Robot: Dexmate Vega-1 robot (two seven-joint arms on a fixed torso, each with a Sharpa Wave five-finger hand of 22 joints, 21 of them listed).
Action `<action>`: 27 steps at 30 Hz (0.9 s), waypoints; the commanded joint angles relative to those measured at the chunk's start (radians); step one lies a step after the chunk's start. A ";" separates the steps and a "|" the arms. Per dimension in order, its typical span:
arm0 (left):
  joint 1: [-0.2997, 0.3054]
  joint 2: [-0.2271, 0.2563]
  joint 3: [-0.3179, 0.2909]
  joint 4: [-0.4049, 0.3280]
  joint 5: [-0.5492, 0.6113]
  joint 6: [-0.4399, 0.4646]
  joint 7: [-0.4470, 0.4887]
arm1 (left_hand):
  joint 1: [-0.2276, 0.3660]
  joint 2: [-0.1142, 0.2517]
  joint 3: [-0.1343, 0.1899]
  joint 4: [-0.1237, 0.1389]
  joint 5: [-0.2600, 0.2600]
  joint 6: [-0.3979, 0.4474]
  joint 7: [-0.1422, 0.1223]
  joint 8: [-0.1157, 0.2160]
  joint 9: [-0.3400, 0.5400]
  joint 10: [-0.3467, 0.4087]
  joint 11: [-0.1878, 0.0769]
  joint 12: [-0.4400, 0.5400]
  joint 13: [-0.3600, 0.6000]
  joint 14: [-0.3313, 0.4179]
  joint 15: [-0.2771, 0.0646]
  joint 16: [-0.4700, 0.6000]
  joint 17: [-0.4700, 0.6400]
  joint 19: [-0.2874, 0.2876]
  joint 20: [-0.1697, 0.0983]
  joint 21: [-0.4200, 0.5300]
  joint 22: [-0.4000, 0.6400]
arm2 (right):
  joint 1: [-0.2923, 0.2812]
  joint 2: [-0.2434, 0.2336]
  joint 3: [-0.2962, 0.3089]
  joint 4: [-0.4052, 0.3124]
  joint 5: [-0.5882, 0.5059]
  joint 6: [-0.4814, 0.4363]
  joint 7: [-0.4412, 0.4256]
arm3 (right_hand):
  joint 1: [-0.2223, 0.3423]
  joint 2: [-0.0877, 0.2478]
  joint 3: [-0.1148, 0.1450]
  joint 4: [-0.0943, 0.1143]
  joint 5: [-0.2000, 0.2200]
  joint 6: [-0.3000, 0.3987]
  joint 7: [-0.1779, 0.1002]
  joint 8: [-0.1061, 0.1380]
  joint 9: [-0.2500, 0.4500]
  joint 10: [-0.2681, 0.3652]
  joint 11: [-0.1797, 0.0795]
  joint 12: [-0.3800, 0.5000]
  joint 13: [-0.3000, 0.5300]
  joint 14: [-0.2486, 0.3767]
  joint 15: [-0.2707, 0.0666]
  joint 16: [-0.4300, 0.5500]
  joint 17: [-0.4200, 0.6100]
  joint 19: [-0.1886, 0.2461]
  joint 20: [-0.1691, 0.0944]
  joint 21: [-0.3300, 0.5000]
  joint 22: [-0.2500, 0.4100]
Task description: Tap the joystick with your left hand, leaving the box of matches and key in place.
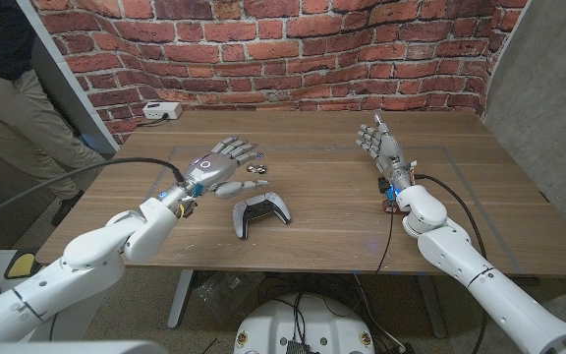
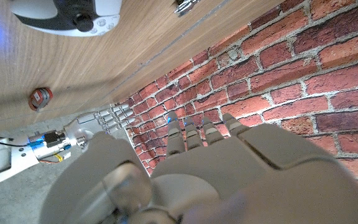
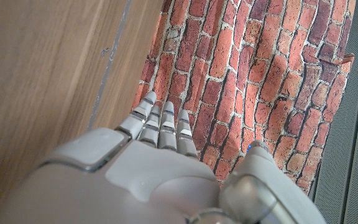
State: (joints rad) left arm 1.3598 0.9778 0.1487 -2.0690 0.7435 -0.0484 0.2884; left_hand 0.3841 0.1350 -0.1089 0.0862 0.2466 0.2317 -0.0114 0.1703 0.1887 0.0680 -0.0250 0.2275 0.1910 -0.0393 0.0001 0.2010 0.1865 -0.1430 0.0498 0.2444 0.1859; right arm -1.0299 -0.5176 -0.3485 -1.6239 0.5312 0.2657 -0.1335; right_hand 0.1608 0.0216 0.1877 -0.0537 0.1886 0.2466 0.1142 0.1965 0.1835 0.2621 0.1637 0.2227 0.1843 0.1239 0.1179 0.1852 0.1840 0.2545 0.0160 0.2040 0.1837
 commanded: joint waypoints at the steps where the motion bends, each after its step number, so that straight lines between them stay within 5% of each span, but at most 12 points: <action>1: -0.041 -0.084 -0.034 0.071 -0.216 -0.111 -0.006 | 0.000 -0.003 -0.007 0.006 -0.003 -0.033 0.009 0.002 0.004 0.006 0.006 0.003 0.003 0.002 -0.003 -0.002 0.001 0.013 0.014 0.005 0.001 | -0.016 0.002 0.006 -0.006 -0.007 0.014 -0.008 | 0.002 0.009 -0.001 -0.004 0.003 0.002 0.004 -0.002 0.006 0.009 0.000 0.000 0.004 0.011 -0.001 0.003 0.001 -0.003 -0.002 0.001 0.003; 16: -0.157 -0.190 -0.004 0.231 -0.687 -0.251 -0.212 | -0.004 -0.007 -0.013 0.011 -0.006 -0.112 0.038 0.000 0.003 0.014 0.017 -0.001 0.003 0.010 0.009 -0.003 0.001 0.010 0.032 -0.002 0.001 | -0.052 -0.019 0.030 -0.045 -0.021 0.023 -0.019 | 0.000 0.009 -0.004 -0.004 0.003 0.005 0.007 -0.001 0.006 0.009 -0.004 0.000 0.004 0.010 -0.001 0.003 0.001 -0.002 -0.002 0.001 0.003; 27: -0.227 -0.277 0.047 0.323 -0.902 -0.310 -0.270 | -0.007 -0.011 -0.018 0.013 -0.009 -0.127 0.083 0.009 0.002 0.017 0.042 -0.003 0.003 0.014 0.020 -0.004 0.001 0.018 0.039 -0.002 0.001 | -0.066 -0.022 0.040 -0.051 -0.026 0.040 -0.013 | -0.001 0.008 -0.005 -0.004 0.003 0.006 0.010 0.000 0.006 0.008 -0.003 -0.001 0.004 0.010 -0.002 0.002 0.001 -0.002 -0.001 0.001 0.003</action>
State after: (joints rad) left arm 1.1990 0.7797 0.1555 -1.8372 0.0716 -0.2920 0.0958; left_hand 0.3784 0.1292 -0.1211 0.0982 0.2397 0.1007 0.0536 0.1714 0.1885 0.0785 0.0042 0.2274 0.1933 -0.0268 0.0127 0.2010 0.1865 -0.1303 0.0813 0.2444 0.1862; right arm -1.0798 -0.5355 -0.3191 -1.6650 0.5105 0.2911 -0.1489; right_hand 0.1608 0.0216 0.1834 -0.0580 0.1886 0.2503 0.1181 0.1965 0.1835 0.2620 0.1638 0.2227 0.1844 0.1239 0.1179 0.1852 0.1838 0.2545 0.0160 0.2040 0.1837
